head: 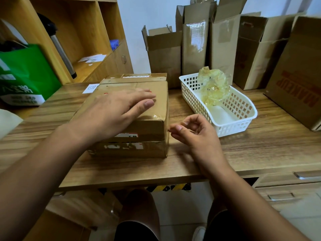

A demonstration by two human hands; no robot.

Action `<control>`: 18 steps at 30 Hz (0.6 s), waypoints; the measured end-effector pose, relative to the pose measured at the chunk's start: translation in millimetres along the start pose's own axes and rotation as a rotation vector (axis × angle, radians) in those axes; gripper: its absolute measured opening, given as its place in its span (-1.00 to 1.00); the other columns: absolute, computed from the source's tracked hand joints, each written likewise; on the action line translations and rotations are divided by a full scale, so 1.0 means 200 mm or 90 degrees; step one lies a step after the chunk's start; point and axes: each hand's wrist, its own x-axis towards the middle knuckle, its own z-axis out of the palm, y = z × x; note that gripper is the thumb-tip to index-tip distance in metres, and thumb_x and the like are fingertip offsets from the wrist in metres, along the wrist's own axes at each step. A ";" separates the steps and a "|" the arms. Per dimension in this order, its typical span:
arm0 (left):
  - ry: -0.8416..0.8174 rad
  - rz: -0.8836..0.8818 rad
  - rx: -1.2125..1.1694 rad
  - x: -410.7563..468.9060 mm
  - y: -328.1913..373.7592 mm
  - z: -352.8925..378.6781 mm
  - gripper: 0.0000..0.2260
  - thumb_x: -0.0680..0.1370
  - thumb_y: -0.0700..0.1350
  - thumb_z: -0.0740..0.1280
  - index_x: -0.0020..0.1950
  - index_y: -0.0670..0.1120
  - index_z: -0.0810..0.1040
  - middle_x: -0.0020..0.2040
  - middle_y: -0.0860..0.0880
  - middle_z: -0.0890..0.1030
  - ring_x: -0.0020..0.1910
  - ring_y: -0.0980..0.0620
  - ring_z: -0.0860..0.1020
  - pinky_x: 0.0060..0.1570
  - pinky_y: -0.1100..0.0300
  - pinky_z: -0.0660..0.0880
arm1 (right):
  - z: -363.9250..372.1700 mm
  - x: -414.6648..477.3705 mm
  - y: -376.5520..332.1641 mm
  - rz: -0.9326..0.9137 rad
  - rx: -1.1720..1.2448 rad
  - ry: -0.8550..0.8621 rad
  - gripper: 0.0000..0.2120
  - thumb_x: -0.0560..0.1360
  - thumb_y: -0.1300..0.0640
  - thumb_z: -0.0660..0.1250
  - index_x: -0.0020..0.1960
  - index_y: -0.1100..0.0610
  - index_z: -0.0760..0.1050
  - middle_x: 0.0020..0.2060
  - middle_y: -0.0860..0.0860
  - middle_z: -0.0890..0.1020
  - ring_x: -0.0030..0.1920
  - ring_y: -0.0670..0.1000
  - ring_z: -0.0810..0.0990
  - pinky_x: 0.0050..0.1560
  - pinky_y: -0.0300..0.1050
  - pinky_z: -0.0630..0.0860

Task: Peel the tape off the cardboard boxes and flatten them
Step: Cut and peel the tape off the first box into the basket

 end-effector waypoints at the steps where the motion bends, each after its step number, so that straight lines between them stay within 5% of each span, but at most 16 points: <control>1: -0.008 0.028 0.009 -0.01 0.01 -0.01 -0.41 0.54 0.46 -0.16 0.50 0.37 0.28 0.51 0.32 0.30 0.51 0.21 0.25 0.40 -0.09 0.37 | 0.00 0.01 0.00 -0.005 -0.009 -0.001 -0.85 0.57 0.41 0.32 -0.04 0.22 0.39 -0.03 0.30 0.69 0.00 0.14 0.73 0.01 -0.09 0.66; 5: -0.121 0.083 0.069 -0.03 0.08 0.00 -0.43 0.49 0.52 -0.12 0.50 0.50 0.05 0.56 0.40 0.06 0.52 0.36 0.00 0.44 0.18 0.16 | 0.01 0.02 0.00 -0.029 -0.036 0.005 -0.82 0.53 0.42 0.37 -0.04 0.22 0.41 -0.02 0.34 0.66 -0.01 0.12 0.73 0.01 -0.08 0.66; 9: -0.141 0.110 0.067 -0.01 0.07 0.05 -0.41 0.51 0.43 -0.05 0.54 0.47 -0.07 0.60 0.34 -0.02 0.58 0.30 -0.08 0.59 0.06 0.06 | 0.00 0.00 0.00 -0.046 -0.050 0.010 -0.83 0.50 0.37 0.41 -0.07 0.19 0.45 0.01 0.39 0.63 0.10 0.24 0.68 0.12 0.05 0.65; 18: -0.118 0.077 0.080 0.03 0.06 0.08 -0.41 0.48 0.43 -0.07 0.52 0.49 -0.08 0.59 0.35 -0.03 0.59 0.26 -0.03 0.56 -0.02 0.15 | -0.05 -0.25 -0.08 -0.032 0.006 -0.004 -0.86 0.52 0.42 0.36 -0.05 0.25 0.43 -0.14 0.21 0.72 -0.01 0.17 0.74 0.06 -0.07 0.65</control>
